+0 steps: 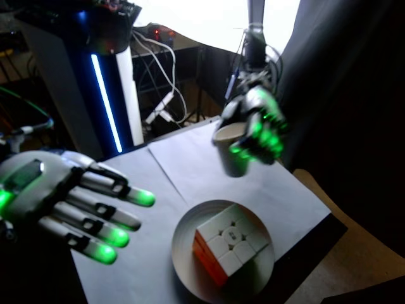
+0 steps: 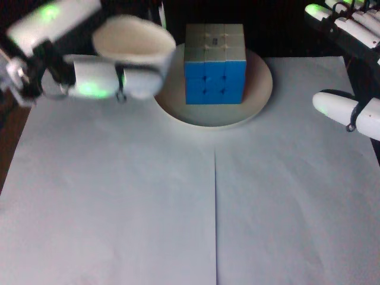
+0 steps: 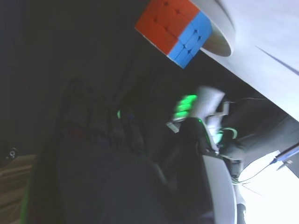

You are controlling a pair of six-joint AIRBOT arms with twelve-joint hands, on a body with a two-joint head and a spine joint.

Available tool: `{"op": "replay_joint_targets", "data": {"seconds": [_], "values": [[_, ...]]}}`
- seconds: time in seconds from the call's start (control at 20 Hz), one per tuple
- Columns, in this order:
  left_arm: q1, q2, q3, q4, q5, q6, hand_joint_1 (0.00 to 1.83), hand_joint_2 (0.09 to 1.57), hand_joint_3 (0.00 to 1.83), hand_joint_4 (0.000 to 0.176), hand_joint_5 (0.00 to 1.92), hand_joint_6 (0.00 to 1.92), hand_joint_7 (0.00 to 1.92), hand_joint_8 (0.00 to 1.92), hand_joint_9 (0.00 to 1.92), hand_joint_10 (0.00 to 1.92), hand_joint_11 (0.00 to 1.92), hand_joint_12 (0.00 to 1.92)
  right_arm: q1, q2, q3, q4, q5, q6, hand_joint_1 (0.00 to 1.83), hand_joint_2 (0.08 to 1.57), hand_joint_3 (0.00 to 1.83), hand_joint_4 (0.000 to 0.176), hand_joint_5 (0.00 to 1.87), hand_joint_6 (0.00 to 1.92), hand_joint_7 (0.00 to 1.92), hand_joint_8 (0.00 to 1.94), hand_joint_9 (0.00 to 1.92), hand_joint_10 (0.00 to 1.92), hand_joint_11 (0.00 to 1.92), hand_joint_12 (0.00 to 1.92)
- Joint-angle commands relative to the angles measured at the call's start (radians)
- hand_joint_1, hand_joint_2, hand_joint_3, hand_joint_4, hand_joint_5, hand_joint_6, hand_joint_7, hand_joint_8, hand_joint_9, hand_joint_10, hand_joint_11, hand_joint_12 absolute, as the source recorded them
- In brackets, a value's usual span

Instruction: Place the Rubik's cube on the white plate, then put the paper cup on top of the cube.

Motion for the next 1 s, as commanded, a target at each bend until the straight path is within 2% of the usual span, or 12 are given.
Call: {"op": "replay_joint_targets", "data": {"seconds": [0.0,0.15,0.2,0.25,0.3,0.4,0.45,0.5,0.7,0.8,0.85,0.95], "values": [[-0.025,-0.011,0.011,-0.016,-0.091,-0.017,1.02,1.34,0.0,0.0,0.57,1.61,0.08,1.92,0.21,1.92,0.44,1.92,0.007,-0.003,0.006,-0.007,0.128,0.002,0.36,1.29,0.0,0.097,0.0,0.0,0.0,0.0,0.0,0.0,0.0,0.0],[-0.103,-0.055,0.083,-0.006,-0.059,-0.087,1.0,1.34,0.0,0.0,0.57,1.63,0.05,1.79,0.07,1.92,0.16,1.92,0.007,-0.005,0.008,-0.007,0.128,0.002,0.35,1.29,0.0,0.075,0.0,0.0,0.0,0.0,0.0,0.0,0.0,0.0],[-0.12,-0.068,0.096,-0.003,-0.049,-0.093,1.02,1.37,0.03,0.0,0.55,1.71,0.39,1.77,0.34,1.89,0.46,1.92,0.007,-0.005,0.008,-0.007,0.128,0.002,0.34,1.29,0.0,0.081,0.0,0.0,0.0,0.0,0.0,0.0,0.0,0.0],[-0.148,-0.091,0.114,0.007,-0.024,-0.094,1.03,1.38,0.03,0.032,0.53,1.72,0.48,1.76,0.4,1.9,0.52,1.92,0.007,-0.008,0.01,-0.007,0.128,0.002,0.35,1.29,0.0,0.083,0.0,0.0,0.0,0.0,0.0,0.0,0.0,0.0],[-0.17,-0.111,0.132,0.016,0.004,-0.096,1.02,1.39,0.03,0.033,0.52,1.73,0.47,1.79,0.38,1.92,0.56,1.92,0.007,-0.008,0.01,-0.007,0.128,0.002,0.37,1.29,0.0,0.087,0.0,0.0,0.0,0.0,0.0,0.0,0.0,0.0],[-0.207,-0.169,0.191,0.048,0.051,-0.153,1.2,1.25,0.0,0.056,0.19,1.92,0.08,1.92,0.23,1.92,0.47,1.92,0.007,-0.009,0.011,-0.007,0.127,0.002,0.33,1.31,0.01,0.054,0.0,0.0,0.0,0.0,0.0,0.0,0.0,0.0],[-0.212,-0.194,0.22,0.051,0.065,-0.177,1.2,1.26,0.0,0.031,0.08,1.92,0.0,1.86,0.05,1.92,0.29,1.92,0.007,-0.011,0.013,-0.007,0.127,0.002,0.33,1.3,0.0,0.063,0.0,0.0,0.0,0.0,0.0,0.0,0.0,0.0],[-0.22,-0.221,0.244,0.052,0.095,-0.18,1.18,1.27,0.0,0.036,0.07,1.92,0.0,1.87,0.05,1.92,0.25,1.92,0.007,-0.014,0.014,-0.007,0.127,0.002,0.35,1.29,0.0,0.087,0.0,0.0,0.0,0.0,0.0,0.0,0.0,0.0],[-0.225,-0.312,0.332,0.052,0.147,-0.229,1.17,1.24,0.0,0.039,0.23,1.92,0.1,1.92,0.26,1.92,0.51,1.92,0.007,-0.02,0.018,-0.007,0.127,0.002,0.39,1.29,0.0,0.103,0.0,0.0,0.0,0.0,0.0,0.0,0.0,0.0],[-0.221,-0.346,0.365,0.047,0.172,-0.238,1.2,1.22,0.0,0.006,0.17,1.92,0.07,1.92,0.21,1.92,0.51,1.92,0.004,-0.022,0.018,-0.007,0.127,0.002,0.35,1.29,0.0,0.06,0.0,0.0,0.0,0.0,0.0,0.0,0.0,0.0],[-0.215,-0.359,0.378,0.04,0.178,-0.245,1.14,1.22,0.0,0.05,0.14,1.92,0.0,1.73,0.01,1.92,0.2,1.92,0.002,-0.022,0.019,-0.007,0.127,0.002,0.37,1.28,0.0,0.073,0.0,0.0,0.0,0.0,0.0,0.0,0.0,0.0],[-0.199,-0.386,0.411,0.039,0.181,-0.292,1.14,1.24,0.0,0.036,0.15,1.92,0.07,1.89,0.16,1.92,0.37,1.92,0.002,-0.023,0.019,-0.007,0.127,0.002,0.41,1.28,0.0,0.074,0.0,0.0,0.0,0.0,0.0,0.0,0.0,0.0]]}}
